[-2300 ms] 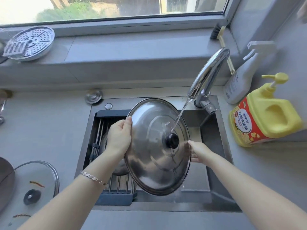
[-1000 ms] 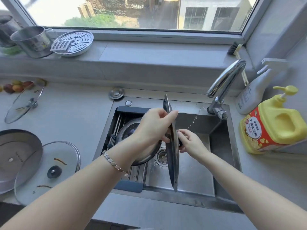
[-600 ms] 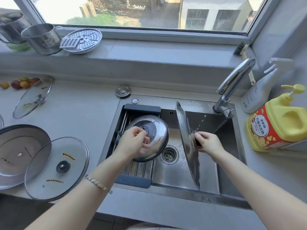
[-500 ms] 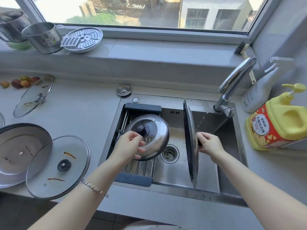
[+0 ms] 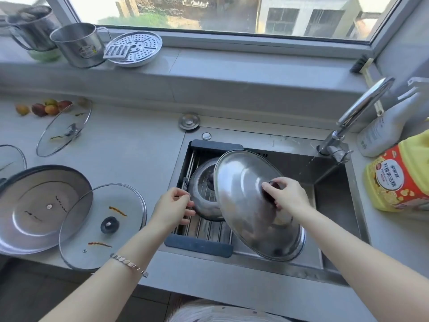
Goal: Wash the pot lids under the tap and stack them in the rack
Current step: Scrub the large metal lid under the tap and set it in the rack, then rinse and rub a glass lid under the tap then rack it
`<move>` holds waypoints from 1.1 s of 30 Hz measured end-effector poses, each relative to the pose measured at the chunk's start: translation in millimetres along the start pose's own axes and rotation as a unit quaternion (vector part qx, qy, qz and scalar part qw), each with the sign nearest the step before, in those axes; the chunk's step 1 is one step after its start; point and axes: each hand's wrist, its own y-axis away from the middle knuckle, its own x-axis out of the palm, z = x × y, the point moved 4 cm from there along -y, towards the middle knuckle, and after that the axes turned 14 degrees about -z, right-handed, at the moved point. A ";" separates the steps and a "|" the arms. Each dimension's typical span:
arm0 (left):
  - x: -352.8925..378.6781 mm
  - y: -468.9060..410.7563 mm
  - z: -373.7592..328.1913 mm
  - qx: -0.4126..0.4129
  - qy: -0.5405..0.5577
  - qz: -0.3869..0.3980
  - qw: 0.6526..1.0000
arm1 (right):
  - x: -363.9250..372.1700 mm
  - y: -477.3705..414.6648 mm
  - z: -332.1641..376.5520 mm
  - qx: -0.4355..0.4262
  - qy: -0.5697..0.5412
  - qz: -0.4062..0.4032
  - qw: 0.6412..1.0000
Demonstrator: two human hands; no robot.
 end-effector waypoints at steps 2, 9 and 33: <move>-5.2 -5.1 3.8 -0.003 -0.002 0.003 1.000 | 7.4 5.5 29.1 -0.100 0.100 -0.035 0.989; -25.0 -23.1 22.3 -0.023 0.010 0.007 1.000 | 83.3 24.4 90.6 -0.317 0.312 -0.019 0.895; -1.8 -58.1 21.3 -0.029 -0.016 0.057 0.998 | 138.5 12.6 67.8 -0.251 0.351 0.166 0.887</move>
